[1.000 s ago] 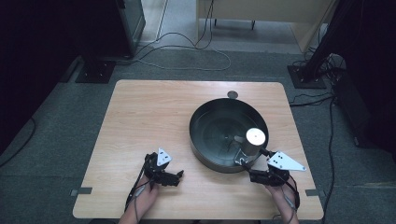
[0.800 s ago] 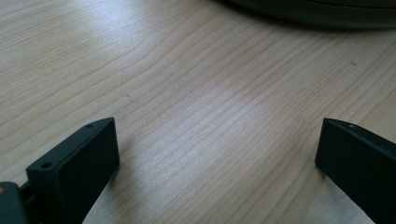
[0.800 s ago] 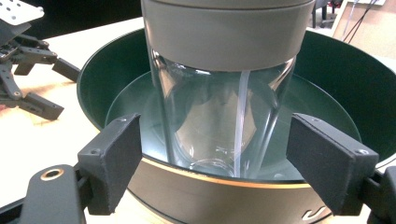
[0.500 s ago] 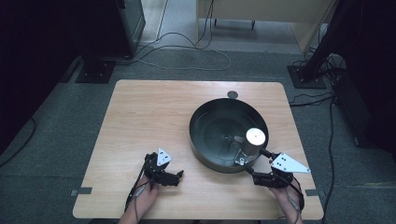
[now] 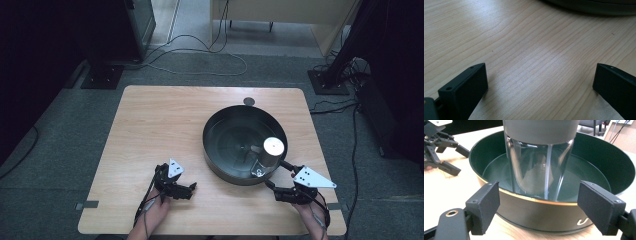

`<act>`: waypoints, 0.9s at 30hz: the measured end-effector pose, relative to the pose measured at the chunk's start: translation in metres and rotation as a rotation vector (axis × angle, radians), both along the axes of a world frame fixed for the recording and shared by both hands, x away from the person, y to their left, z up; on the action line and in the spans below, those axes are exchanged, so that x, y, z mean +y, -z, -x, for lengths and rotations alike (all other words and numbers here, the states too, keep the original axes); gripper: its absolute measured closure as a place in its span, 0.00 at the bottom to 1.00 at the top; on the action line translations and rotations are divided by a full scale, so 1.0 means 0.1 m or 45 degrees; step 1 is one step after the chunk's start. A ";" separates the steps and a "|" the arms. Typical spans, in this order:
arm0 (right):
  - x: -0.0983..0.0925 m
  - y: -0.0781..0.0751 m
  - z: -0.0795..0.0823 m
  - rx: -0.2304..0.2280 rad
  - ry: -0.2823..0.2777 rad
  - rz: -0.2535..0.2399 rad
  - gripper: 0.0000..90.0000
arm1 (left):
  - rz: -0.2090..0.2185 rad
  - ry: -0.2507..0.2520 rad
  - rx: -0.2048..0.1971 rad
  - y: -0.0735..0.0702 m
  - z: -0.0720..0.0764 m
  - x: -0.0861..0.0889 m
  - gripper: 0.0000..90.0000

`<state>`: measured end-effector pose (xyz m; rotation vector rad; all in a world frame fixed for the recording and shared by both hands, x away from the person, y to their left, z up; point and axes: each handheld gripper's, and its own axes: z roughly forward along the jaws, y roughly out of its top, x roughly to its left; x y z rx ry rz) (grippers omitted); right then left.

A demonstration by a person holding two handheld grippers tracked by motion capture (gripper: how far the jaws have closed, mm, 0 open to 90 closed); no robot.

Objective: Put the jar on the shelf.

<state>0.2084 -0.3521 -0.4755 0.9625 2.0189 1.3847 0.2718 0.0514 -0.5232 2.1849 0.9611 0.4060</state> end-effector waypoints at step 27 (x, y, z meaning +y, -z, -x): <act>-0.17 0.21 -0.06 0.088 0.001 0.026 0.20 | 0.002 -0.002 0.000 0.00 0.00 0.00 0.00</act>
